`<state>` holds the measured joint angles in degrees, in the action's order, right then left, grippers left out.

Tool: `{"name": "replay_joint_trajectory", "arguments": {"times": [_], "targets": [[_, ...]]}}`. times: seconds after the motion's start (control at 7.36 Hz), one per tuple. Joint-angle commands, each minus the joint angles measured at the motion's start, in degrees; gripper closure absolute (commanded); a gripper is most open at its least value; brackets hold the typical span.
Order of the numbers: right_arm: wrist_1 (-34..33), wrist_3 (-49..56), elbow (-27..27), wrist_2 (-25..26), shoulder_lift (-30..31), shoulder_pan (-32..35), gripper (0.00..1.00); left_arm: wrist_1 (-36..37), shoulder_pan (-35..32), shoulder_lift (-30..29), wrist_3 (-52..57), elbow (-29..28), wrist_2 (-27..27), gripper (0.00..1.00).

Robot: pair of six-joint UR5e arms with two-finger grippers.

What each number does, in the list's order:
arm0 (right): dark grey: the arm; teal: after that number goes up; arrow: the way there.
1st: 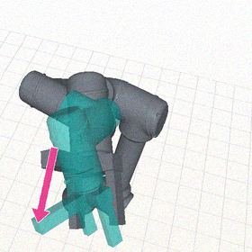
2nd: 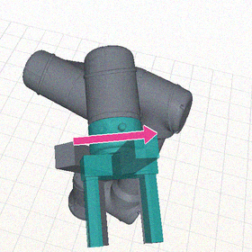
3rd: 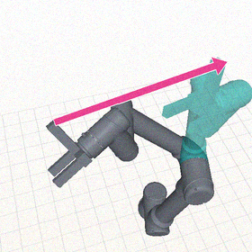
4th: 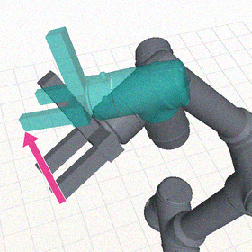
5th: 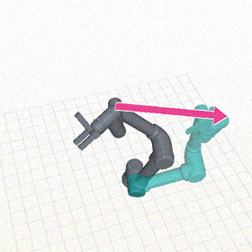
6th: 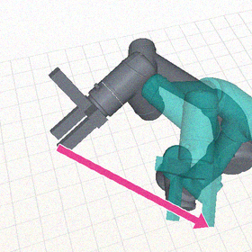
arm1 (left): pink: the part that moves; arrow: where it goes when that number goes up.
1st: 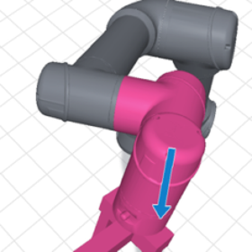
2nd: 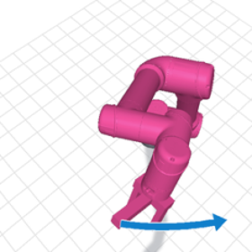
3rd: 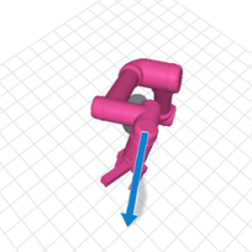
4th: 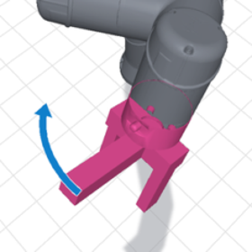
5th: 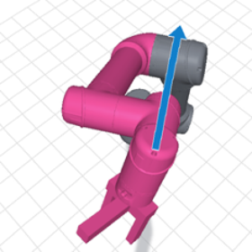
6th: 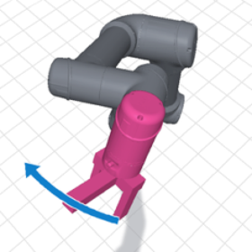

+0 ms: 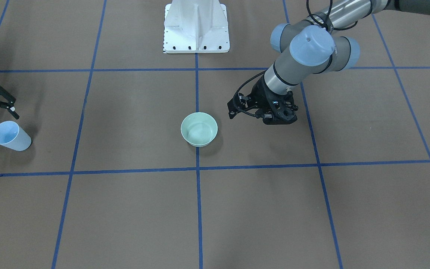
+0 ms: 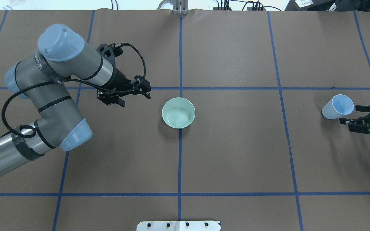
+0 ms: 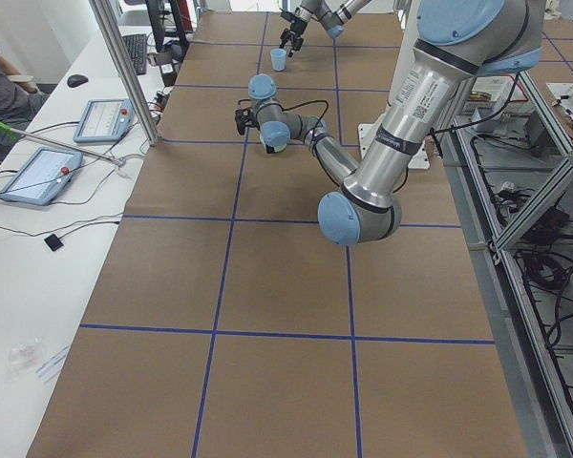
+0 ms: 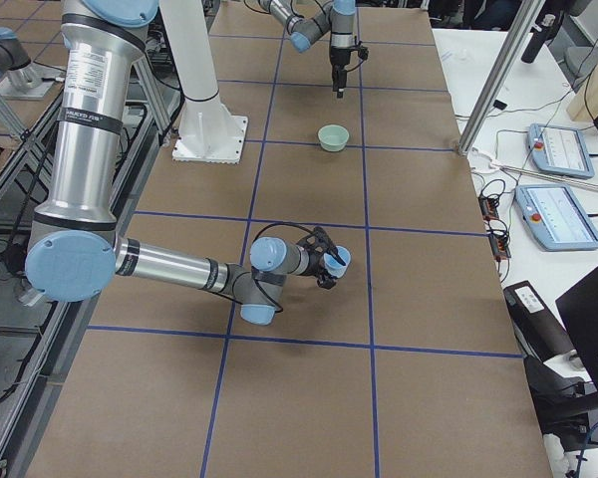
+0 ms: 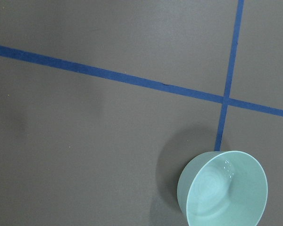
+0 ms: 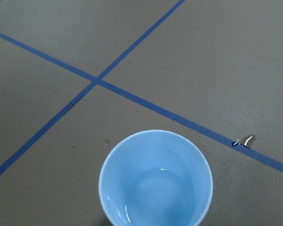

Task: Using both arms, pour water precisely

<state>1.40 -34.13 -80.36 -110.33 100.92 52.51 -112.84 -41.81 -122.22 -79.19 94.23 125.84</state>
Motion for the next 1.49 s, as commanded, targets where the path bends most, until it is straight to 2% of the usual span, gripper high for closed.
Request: {"name": "replay_joint_trajectory", "arguments": {"times": [0.0, 1.36], "targets": [[1.84, 0.02, 1.94, 0.72, -0.02, -0.30, 0.01, -0.10, -0.38, 0.67, 0.27, 0.34, 0.11, 0.00], [2.46, -0.24, 3.27, 4.40, -3.45, -2.32, 0.01, -0.01, -0.29, 1.20, -0.17, 1.31, 0.20, 0.00]]}}
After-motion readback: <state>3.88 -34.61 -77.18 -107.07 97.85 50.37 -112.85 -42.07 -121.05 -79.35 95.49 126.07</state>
